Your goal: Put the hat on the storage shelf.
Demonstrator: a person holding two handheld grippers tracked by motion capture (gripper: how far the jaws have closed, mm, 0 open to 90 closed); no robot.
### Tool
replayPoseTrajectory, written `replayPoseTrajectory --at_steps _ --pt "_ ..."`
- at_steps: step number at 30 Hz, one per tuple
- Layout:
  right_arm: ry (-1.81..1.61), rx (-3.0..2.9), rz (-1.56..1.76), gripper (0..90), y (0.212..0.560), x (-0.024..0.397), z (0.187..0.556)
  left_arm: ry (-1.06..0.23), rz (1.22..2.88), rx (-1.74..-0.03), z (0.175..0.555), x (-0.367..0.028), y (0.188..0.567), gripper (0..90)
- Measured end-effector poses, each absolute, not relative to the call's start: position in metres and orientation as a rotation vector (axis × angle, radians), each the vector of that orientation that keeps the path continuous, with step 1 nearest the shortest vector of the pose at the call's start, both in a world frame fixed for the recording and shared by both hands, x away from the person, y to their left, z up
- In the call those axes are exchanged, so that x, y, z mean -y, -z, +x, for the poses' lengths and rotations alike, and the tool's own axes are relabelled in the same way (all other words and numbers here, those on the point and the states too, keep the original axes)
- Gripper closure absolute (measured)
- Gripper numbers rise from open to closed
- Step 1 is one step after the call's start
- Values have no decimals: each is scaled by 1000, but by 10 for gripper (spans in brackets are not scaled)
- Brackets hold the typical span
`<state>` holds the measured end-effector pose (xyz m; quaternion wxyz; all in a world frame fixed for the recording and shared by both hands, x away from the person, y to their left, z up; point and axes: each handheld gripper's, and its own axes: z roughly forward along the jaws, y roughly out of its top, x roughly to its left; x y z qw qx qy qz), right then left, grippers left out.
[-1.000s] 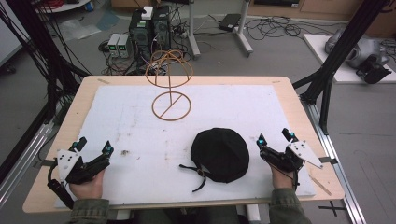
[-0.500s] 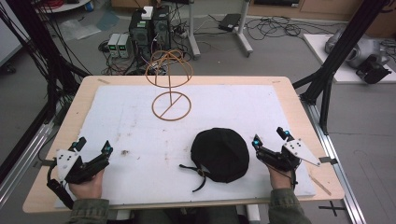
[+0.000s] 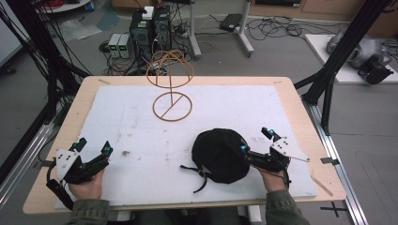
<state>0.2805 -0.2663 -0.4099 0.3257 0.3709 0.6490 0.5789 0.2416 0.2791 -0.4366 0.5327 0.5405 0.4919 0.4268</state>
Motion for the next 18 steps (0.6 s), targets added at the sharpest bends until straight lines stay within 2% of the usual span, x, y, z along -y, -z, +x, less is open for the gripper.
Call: replayPoseTrajectory --at_steps 18 --pt "-1475 -1890 828 91 413 228 277 -1001 1264 -1190 243 -285 437 164"
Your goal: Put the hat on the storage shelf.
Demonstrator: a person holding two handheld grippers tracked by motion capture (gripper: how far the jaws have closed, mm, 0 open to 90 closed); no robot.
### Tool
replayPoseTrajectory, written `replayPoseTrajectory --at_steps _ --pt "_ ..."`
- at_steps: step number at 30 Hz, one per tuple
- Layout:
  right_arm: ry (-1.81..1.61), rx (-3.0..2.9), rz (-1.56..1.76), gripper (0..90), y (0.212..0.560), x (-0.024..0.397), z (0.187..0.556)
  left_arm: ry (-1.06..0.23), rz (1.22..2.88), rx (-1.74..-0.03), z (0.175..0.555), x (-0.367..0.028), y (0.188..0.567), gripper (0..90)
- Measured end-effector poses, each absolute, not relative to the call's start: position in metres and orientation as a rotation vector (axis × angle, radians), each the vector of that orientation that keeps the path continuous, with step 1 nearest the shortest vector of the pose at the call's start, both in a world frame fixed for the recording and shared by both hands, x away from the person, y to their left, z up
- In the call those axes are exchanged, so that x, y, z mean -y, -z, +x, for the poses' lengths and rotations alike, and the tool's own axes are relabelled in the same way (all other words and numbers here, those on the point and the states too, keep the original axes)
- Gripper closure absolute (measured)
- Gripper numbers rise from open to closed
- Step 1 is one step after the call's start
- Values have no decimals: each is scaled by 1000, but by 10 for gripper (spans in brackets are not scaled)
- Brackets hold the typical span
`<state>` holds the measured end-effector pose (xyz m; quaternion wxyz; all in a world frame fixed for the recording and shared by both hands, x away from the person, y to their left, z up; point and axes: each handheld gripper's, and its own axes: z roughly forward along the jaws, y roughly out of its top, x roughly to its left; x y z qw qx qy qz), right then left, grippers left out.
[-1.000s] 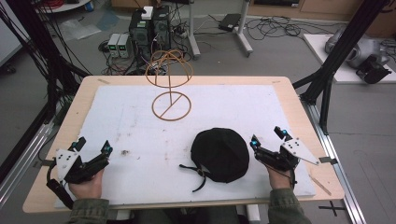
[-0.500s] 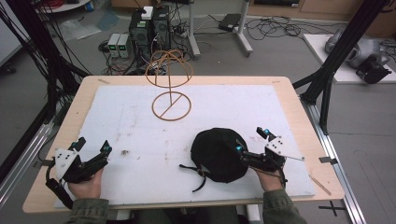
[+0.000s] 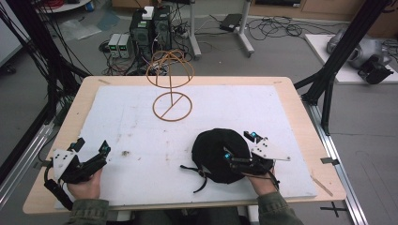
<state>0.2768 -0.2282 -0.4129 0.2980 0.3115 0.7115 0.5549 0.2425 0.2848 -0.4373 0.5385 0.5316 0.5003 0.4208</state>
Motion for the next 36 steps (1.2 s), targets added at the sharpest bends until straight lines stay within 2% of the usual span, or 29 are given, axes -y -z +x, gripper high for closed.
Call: replayPoseTrajectory --at_steps 16,18,24,36 --pt "-1404 -2002 816 94 422 222 278 -988 1260 -1195 242 -286 438 164" --pt "-1398 -2014 811 145 423 222 277 -985 1256 -1196 242 -287 438 164" --pt "-1410 -2016 816 183 424 224 277 -982 1258 -1194 242 -286 438 164" --pt "-1412 -2011 817 365 424 226 274 -983 1258 -1194 242 -286 438 164"
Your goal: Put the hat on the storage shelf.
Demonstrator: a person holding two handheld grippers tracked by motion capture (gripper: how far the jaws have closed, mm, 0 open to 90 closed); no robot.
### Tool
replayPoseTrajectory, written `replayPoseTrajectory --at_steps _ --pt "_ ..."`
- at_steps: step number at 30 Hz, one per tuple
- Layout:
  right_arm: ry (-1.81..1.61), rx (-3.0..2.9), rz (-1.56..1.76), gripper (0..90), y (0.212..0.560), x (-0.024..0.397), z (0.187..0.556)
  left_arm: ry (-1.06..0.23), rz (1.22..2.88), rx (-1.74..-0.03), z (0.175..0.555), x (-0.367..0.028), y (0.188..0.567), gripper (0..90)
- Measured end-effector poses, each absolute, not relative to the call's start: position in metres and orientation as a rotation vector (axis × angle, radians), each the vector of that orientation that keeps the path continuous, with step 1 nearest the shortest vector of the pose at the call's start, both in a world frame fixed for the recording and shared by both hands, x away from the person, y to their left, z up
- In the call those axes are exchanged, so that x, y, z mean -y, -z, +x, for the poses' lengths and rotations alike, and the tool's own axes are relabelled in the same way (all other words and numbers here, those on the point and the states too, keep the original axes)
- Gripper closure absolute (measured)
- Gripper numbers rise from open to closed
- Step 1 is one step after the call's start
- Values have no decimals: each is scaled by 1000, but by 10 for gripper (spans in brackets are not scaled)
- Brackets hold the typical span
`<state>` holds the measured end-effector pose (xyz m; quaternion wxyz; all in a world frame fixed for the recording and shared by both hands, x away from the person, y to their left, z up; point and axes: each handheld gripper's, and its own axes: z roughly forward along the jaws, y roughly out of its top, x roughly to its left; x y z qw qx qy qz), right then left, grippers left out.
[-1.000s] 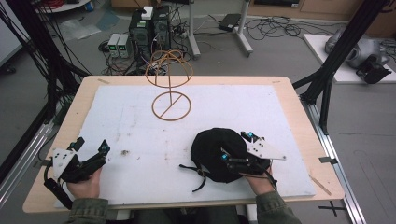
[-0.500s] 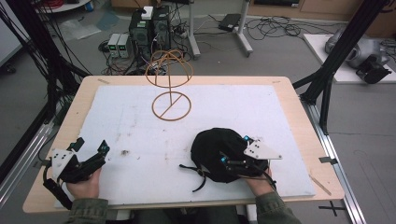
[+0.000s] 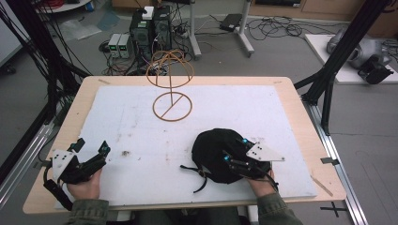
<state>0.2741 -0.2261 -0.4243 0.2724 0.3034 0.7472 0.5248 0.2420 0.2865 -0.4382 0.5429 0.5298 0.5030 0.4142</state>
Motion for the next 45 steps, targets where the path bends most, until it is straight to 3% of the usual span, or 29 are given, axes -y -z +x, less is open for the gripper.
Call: replayPoseTrajectory --at_steps 8,9,11,14,16,45 --pt "-1405 -2029 809 522 424 226 273 -980 1261 -1199 242 -287 438 165" --pt "-1397 -2043 812 602 424 225 273 -976 1262 -1206 243 -287 439 166" --pt "-1394 -2043 813 643 424 225 273 -969 1257 -1211 243 -287 439 166" --pt "-1400 -2042 825 818 421 226 272 -970 1253 -1211 243 -288 439 167" --pt "-1406 -2041 855 866 420 227 272 -967 1250 -1211 243 -288 439 167" --pt "-1505 -1969 929 873 415 229 271 -974 1263 -1200 243 -286 439 169"
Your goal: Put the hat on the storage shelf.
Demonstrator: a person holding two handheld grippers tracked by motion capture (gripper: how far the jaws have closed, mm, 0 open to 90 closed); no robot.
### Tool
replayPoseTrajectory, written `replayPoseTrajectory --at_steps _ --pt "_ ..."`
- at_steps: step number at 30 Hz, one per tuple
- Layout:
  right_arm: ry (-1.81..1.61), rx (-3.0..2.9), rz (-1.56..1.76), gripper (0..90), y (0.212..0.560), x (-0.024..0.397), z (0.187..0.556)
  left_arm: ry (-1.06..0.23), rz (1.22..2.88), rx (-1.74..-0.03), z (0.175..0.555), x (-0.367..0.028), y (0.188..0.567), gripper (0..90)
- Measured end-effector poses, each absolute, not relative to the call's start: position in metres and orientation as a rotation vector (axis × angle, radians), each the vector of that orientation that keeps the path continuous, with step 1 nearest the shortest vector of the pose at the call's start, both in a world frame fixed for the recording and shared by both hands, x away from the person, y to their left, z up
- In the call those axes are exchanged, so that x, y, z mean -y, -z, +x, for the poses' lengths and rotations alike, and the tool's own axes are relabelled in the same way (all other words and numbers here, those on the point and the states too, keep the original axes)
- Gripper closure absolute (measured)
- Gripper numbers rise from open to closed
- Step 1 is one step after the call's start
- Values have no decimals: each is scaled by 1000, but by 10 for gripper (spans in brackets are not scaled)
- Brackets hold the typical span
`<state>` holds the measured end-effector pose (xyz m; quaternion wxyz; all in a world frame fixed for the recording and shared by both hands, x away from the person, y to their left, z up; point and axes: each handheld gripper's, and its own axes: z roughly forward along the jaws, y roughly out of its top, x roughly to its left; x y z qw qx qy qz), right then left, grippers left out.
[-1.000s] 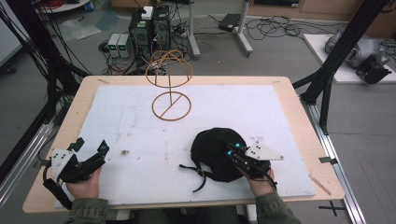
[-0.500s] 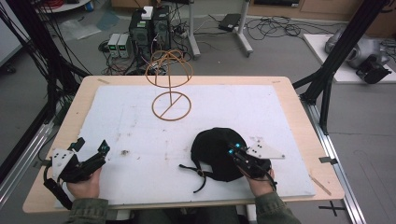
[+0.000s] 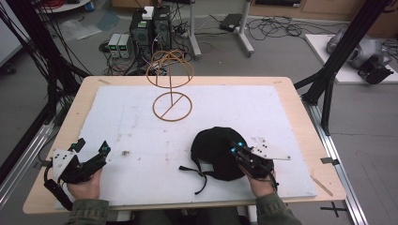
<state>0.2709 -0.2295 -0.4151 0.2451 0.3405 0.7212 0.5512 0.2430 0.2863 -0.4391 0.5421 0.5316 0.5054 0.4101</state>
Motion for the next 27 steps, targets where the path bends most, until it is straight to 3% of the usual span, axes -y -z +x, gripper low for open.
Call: replayPoseTrajectory --at_steps 27 --pt "-1709 -1724 932 870 385 240 278 -980 1281 -1185 243 -284 438 170"
